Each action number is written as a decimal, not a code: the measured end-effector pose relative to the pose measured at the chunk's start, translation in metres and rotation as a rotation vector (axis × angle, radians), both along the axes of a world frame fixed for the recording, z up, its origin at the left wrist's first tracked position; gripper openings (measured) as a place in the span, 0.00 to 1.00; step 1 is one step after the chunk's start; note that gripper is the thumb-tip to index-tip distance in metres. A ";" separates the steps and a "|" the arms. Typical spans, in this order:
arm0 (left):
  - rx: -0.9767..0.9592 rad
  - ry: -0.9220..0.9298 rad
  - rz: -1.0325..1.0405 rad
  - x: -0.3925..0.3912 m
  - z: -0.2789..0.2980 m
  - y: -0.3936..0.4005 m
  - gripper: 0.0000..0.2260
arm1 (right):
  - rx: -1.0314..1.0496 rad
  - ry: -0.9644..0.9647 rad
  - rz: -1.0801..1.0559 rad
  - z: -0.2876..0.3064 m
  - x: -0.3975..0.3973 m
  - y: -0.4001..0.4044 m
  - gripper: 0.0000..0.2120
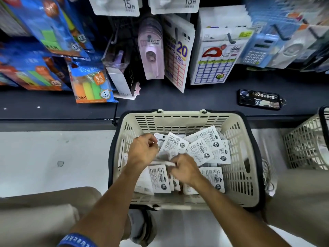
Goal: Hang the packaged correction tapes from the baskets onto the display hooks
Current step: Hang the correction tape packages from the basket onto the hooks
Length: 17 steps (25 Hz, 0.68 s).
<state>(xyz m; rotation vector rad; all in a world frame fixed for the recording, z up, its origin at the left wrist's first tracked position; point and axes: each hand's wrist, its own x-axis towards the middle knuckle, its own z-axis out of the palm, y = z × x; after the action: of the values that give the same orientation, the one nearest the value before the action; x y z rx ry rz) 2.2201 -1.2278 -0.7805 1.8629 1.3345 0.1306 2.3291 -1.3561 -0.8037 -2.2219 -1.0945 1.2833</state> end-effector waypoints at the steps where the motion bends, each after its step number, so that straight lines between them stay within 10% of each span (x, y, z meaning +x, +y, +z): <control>1: -0.115 -0.144 -0.002 0.001 0.005 -0.001 0.07 | -0.010 0.095 -0.162 0.013 0.017 0.007 0.04; 3: -0.290 -0.401 -0.130 0.006 0.025 -0.005 0.05 | 0.028 0.194 -0.435 0.048 0.062 0.020 0.04; 5: -0.231 -0.372 -0.362 0.021 0.051 -0.009 0.28 | 0.090 0.293 -0.634 0.094 0.105 0.028 0.03; 8: 0.330 -0.097 -0.702 0.055 0.085 -0.026 0.50 | 0.088 0.440 -0.761 0.155 0.138 0.028 0.05; 11: 0.667 -0.155 -0.531 0.075 0.116 -0.043 0.47 | 0.088 0.565 -0.711 0.210 0.144 0.023 0.11; 15: 0.256 -0.624 -0.193 0.080 0.162 -0.032 0.34 | 0.342 0.700 -0.594 0.281 0.137 0.019 0.16; 17: 0.036 -0.821 -0.116 0.083 0.182 -0.031 0.33 | 0.597 0.427 -0.580 0.309 0.132 0.016 0.18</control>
<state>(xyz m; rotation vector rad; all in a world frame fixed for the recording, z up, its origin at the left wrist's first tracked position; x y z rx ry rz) 2.3036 -1.2586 -0.5980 1.6231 0.6518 0.7688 2.4615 -1.3401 -0.4949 -1.5476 -0.5122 0.9445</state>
